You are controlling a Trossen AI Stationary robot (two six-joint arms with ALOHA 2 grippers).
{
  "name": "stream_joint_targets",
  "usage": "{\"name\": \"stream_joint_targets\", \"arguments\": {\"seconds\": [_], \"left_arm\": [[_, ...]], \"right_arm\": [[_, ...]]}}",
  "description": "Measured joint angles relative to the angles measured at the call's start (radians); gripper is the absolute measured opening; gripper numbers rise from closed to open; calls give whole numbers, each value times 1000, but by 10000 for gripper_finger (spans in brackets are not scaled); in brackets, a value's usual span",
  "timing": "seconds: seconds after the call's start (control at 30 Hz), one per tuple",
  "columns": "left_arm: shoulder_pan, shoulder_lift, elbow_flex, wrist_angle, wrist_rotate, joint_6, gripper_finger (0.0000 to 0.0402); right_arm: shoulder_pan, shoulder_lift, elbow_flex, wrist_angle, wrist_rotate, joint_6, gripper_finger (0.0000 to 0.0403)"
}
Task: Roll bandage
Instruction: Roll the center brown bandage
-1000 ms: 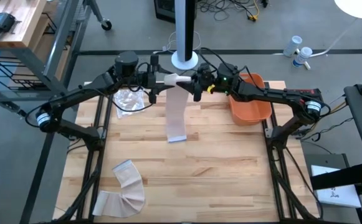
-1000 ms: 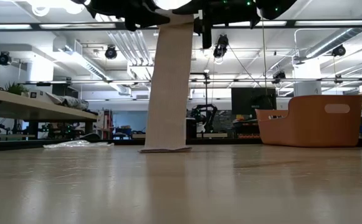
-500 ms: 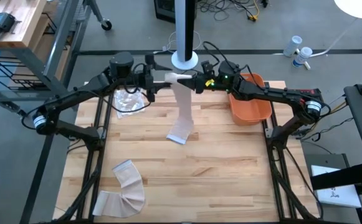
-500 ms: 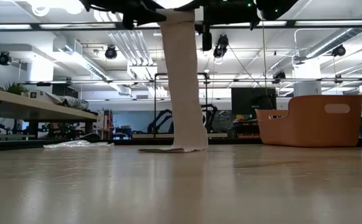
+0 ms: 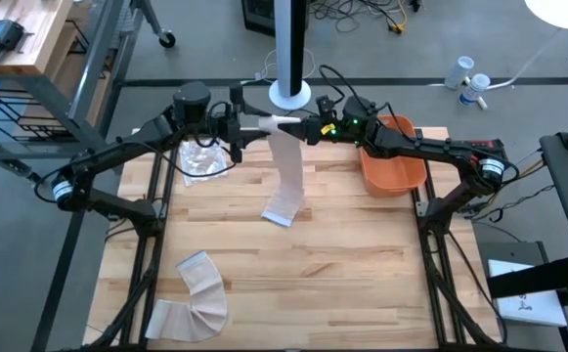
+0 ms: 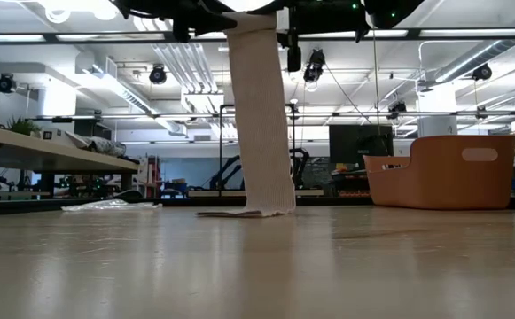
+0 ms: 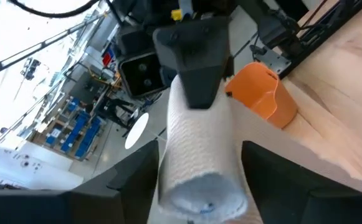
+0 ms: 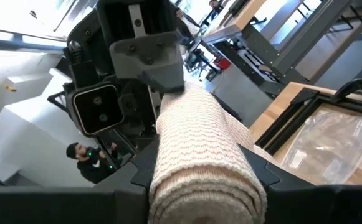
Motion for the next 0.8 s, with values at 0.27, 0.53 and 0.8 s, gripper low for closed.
{"name": "stream_joint_targets", "arguments": {"seconds": [0.27,0.53,0.8], "left_arm": [[0,31,-5,46,39,16,157],[0,51,-5,72,96,16,141],[-4,54,-5,97,136,16,175]], "right_arm": [[2,0,0,1,-15,8,126],[4,-2,0,0,-44,-20,122],[7,-2,0,6,-83,-28,131]]}}
